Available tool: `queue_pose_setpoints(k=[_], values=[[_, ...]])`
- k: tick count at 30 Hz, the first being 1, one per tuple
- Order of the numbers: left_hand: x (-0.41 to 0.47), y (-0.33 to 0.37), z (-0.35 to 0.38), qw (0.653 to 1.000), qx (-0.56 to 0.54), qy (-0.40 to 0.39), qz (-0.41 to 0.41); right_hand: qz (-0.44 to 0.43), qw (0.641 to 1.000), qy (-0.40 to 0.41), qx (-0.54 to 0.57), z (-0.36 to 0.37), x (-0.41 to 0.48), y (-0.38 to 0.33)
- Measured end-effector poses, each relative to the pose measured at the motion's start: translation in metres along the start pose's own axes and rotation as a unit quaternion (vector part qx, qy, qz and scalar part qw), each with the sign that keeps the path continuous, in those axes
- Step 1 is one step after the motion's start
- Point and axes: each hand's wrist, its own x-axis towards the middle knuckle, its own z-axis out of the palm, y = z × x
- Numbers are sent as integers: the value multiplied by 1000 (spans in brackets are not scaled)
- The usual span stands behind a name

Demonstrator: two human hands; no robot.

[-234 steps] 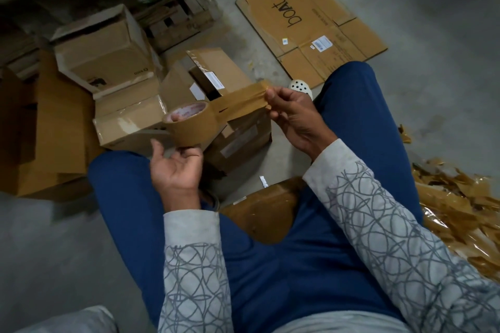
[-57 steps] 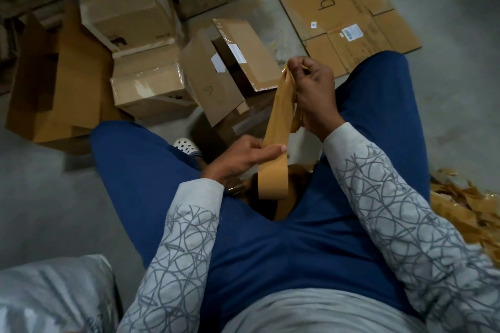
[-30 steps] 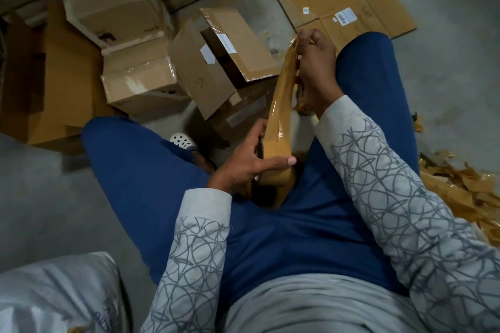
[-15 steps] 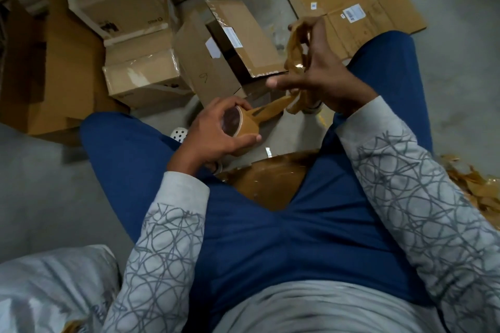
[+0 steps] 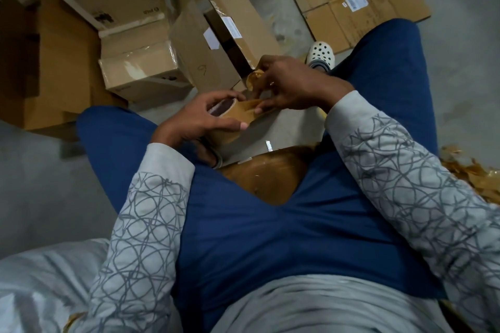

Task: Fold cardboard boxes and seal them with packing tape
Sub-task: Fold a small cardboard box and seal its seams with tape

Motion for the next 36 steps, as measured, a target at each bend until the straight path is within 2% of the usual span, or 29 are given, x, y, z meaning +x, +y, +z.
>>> queue_pose_setpoints(k=[11,18,21,24,28,32,36], values=[[-1,-3,-6,997,-18,71,5,7,998,-6,55,-5,-3,-9],[-1,-7,-7,995,8,85,-57,4,999,23,41,-4,-3,-5],[0,-13,-9,990,32,86,-110,-8,998,65,19,-7,-7,1],[-4,-19,-10,981,69,123,-136,-13,994,106,21,-13,-11,9],[-6,-19,-5,987,41,104,-118,-11,991,125,42,-13,-14,10],[-7,-12,1,995,9,88,-40,-3,986,160,44,-14,-15,15],[-7,-6,7,996,-11,79,-31,6,983,179,29,-13,-14,24]])
